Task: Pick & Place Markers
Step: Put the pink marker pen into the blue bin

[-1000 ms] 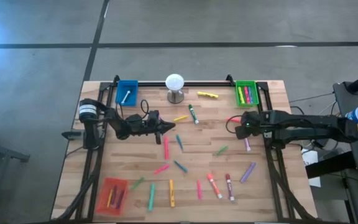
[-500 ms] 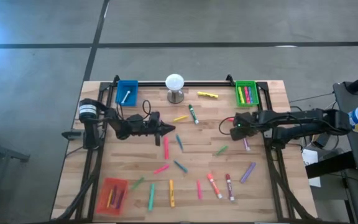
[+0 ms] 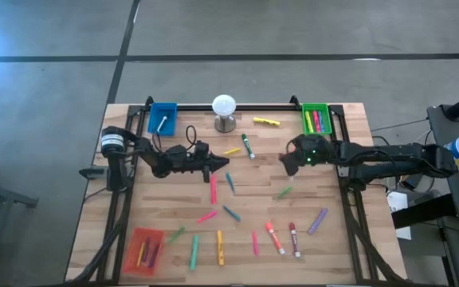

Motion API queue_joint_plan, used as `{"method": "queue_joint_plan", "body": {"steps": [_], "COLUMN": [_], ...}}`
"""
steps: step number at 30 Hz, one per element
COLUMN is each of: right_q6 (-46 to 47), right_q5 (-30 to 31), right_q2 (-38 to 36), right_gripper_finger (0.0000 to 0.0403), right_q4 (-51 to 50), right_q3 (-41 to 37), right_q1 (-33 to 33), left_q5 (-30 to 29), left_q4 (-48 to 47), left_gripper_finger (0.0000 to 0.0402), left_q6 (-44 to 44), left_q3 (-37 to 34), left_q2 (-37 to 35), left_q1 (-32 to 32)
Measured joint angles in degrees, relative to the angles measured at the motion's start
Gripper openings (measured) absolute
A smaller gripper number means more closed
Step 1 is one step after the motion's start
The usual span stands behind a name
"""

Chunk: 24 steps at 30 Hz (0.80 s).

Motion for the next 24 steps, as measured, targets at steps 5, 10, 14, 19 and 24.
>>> {"method": "queue_joint_plan", "body": {"steps": [5, 10, 14, 19, 24], "right_q6": [-4.68, -6.86, -7.39, -10.31, -11.03], "right_q5": [-5.87, -7.71, -9.69, -10.11, -10.75], "right_q2": [4.22, 11.11, 16.31, 20.88, 23.15], "right_gripper_finger": [0.0068, 0.0069, 0.0069, 0.007, 0.007], "right_q4": [31.97, 55.76, 63.23, 64.99, 66.29], "right_q3": [-4.77, -6.46, -5.01, -1.66, 0.99], "right_q1": [0.89, 2.51, 3.41, 4.67, 5.06], "left_q5": [0.45, 1.43, 1.32, 1.49, 1.44], "left_q4": [-4.0, -11.18, -18.13, -23.02, -23.67], "left_gripper_finger": [0.0089, 0.0115, 0.0117, 0.0117, 0.0117], "left_q6": [-0.41, 2.06, 3.22, 4.31, 4.62], "left_q3": [5.17, 11.6, 16.81, 21.17, 22.67], "left_q2": [0.0, -0.01, 0.0, -0.02, -0.02], "left_q1": [-1.61, -3.52, -4.17, -4.41, -4.51]}}
